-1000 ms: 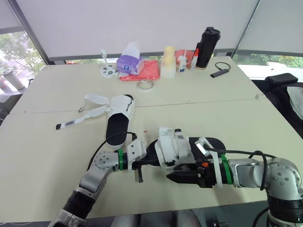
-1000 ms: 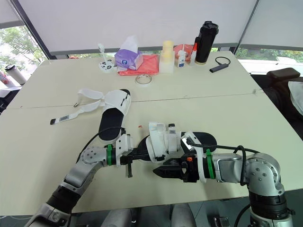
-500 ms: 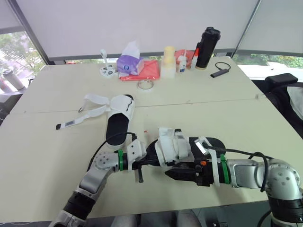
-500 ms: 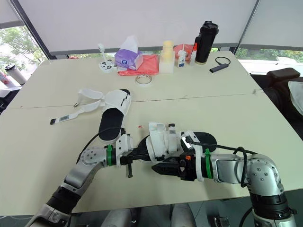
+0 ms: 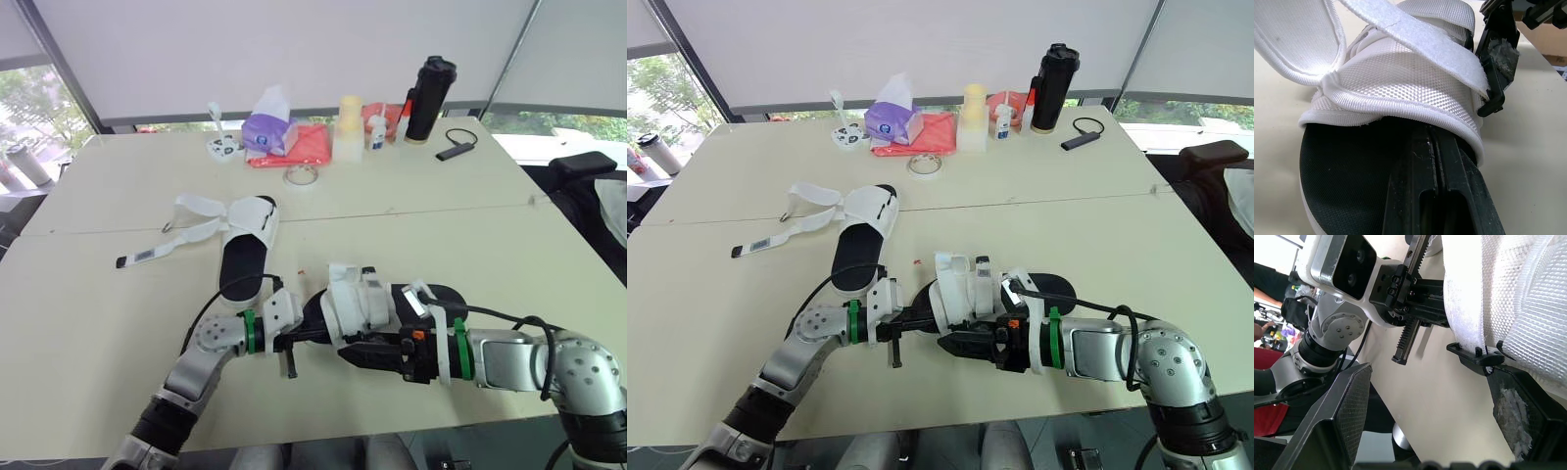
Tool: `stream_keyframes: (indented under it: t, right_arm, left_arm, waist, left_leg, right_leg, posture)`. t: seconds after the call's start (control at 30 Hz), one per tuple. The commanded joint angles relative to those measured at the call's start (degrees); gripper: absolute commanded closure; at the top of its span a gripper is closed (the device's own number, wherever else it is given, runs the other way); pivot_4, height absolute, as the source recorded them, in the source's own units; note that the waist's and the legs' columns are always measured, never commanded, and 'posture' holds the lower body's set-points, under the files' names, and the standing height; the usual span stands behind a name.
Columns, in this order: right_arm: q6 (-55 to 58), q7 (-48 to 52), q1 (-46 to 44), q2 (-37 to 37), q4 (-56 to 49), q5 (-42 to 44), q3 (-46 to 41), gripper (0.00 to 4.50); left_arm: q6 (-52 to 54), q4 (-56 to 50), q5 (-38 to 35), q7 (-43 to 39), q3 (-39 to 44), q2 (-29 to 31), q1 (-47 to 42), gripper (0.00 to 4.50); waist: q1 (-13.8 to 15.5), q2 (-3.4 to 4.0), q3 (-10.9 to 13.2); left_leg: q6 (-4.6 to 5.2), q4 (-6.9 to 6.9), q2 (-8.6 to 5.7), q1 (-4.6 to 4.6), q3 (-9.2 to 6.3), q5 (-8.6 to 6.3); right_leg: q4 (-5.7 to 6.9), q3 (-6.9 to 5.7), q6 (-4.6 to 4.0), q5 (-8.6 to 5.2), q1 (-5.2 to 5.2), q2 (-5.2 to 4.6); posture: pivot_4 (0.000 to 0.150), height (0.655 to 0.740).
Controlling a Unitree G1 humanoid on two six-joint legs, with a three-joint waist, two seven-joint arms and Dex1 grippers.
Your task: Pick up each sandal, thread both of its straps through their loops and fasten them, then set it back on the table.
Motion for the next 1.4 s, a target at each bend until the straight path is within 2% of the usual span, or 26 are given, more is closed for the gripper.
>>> stream_keyframes:
  t: [0.03, 0.23, 0.27, 0.93, 1.23, 1.4]
  right_arm:
    - [-2.53, -0.45, -0.45, -0.62, -0.86, 2.55, 0.31, 1.40]
    - [-3.98, -0.89, -0.55, -1.52, -0.80, 3.34, 1.41, 4.37]
    - [-4.21, -0.91, -0.57, -1.68, -0.75, 3.52, 1.61, 4.45]
    - [-2.56, 3.36, 3.06, -8.47, -0.11, 6.23, 5.51, 4.45]
    - [-5.25, 2.62, 5.82, -5.73, 1.77, 6.15, 6.88, 4.45]
    - [-6.27, 2.39, 6.90, -4.14, 2.48, 3.11, 7.46, 4.45]
  left_arm:
    - [-0.17, 0.45, 0.69, -0.22, -1.11, -0.22, 0.45, 4.50]
    - [-0.27, 0.52, 0.66, -0.19, -1.04, -0.18, 0.46, 4.50]
    - [-0.30, 0.53, 0.65, -0.16, -1.03, -0.18, 0.47, 4.50]
    - [-0.52, 0.47, 0.75, 0.05, -1.14, -0.38, 0.38, 4.50]
    - [-0.31, -0.27, 0.55, 0.56, -1.06, -0.17, 0.99, 4.50]
    - [0.39, -0.86, -0.03, 0.88, -1.01, -0.32, 0.97, 4.50]
  waist:
    - [0.02, 0.00, 0.00]
    - [0.05, 0.00, 0.01]
    - [0.05, 0.00, 0.01]
    - [0.07, -0.01, 0.01]
    - [0.04, -0.01, 0.01]
    - [0.02, -0.01, 0.01]
  left_leg:
    - [0.00, 0.00, 0.00, 0.00, 0.00, 0.00]
    - [0.00, 0.00, 0.00, -0.04, 0.00, 0.00]
    - [0.00, -0.01, 0.00, -0.04, 0.00, 0.00]
    - [0.01, -0.07, 0.00, -0.05, 0.00, 0.00]
    - [0.01, -0.09, 0.00, -0.05, 0.00, -0.01]
    - [0.01, -0.07, 0.01, -0.03, 0.00, -0.01]
  right_leg:
    - [0.00, 0.00, 0.00, 0.00, 0.00, 0.00]
    - [-0.04, 0.00, 0.00, 0.00, -0.01, -0.03]
    - [-0.05, 0.00, 0.00, 0.00, -0.01, -0.04]
    - [-0.12, 0.00, 0.01, -0.02, -0.01, -0.05]
    - [-0.13, 0.00, 0.02, -0.03, 0.00, -0.04]
    - [-0.12, 0.00, 0.01, -0.02, 0.01, -0.04]
  posture:
    - [0.150, 0.7400]
    - [0.150, 0.7400]
    - [0.150, 0.7400]
    - [0.150, 0.7400]
    - [0.150, 0.7400]
    - [0.150, 0.7400]
